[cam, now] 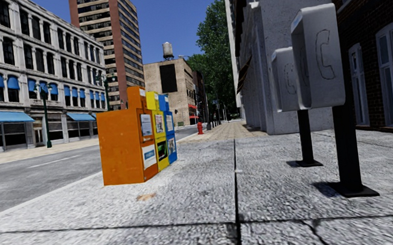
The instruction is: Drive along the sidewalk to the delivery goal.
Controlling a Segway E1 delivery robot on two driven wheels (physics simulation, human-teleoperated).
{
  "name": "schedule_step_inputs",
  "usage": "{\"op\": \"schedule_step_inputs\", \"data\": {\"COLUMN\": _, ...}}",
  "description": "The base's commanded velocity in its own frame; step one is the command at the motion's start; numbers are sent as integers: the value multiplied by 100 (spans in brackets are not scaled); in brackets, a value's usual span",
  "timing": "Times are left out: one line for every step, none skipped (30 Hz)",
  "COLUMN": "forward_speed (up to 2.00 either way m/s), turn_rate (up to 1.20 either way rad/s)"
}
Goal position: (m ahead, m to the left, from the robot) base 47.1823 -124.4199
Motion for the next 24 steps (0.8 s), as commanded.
{"op": "schedule_step_inputs", "data": {"forward_speed": 200, "turn_rate": -14}}
{"op": "schedule_step_inputs", "data": {"forward_speed": 200, "turn_rate": -14}}
{"op": "schedule_step_inputs", "data": {"forward_speed": 200, "turn_rate": -15}}
{"op": "schedule_step_inputs", "data": {"forward_speed": 200, "turn_rate": -18}}
{"op": "schedule_step_inputs", "data": {"forward_speed": 200, "turn_rate": -18}}
{"op": "schedule_step_inputs", "data": {"forward_speed": 200, "turn_rate": -20}}
{"op": "schedule_step_inputs", "data": {"forward_speed": 200, "turn_rate": -21}}
{"op": "schedule_step_inputs", "data": {"forward_speed": 200, "turn_rate": -22}}
{"op": "schedule_step_inputs", "data": {"forward_speed": 200, "turn_rate": -22}}
{"op": "schedule_step_inputs", "data": {"forward_speed": 200, "turn_rate": -23}}
{"op": "schedule_step_inputs", "data": {"forward_speed": 200, "turn_rate": -25}}
{"op": "schedule_step_inputs", "data": {"forward_speed": 200, "turn_rate": -28}}
{"op": "schedule_step_inputs", "data": {"forward_speed": 200, "turn_rate": -29}}
{"op": "schedule_step_inputs", "data": {"forward_speed": 200, "turn_rate": -29}}
{"op": "schedule_step_inputs", "data": {"forward_speed": 200, "turn_rate": -30}}
{"op": "schedule_step_inputs", "data": {"forward_speed": 200, "turn_rate": -30}}
{"op": "schedule_step_inputs", "data": {"forward_speed": 200, "turn_rate": -30}}
{"op": "schedule_step_inputs", "data": {"forward_speed": 200, "turn_rate": -30}}
{"op": "schedule_step_inputs", "data": {"forward_speed": 200, "turn_rate": -30}}
{"op": "schedule_step_inputs", "data": {"forward_speed": 200, "turn_rate": -30}}
{"op": "schedule_step_inputs", "data": {"forward_speed": 200, "turn_rate": -31}}
{"op": "schedule_step_inputs", "data": {"forward_speed": 200, "turn_rate": -31}}
{"op": "schedule_step_inputs", "data": {"forward_speed": 200, "turn_rate": -31}}
{"op": "schedule_step_inputs", "data": {"forward_speed": 200, "turn_rate": -31}}
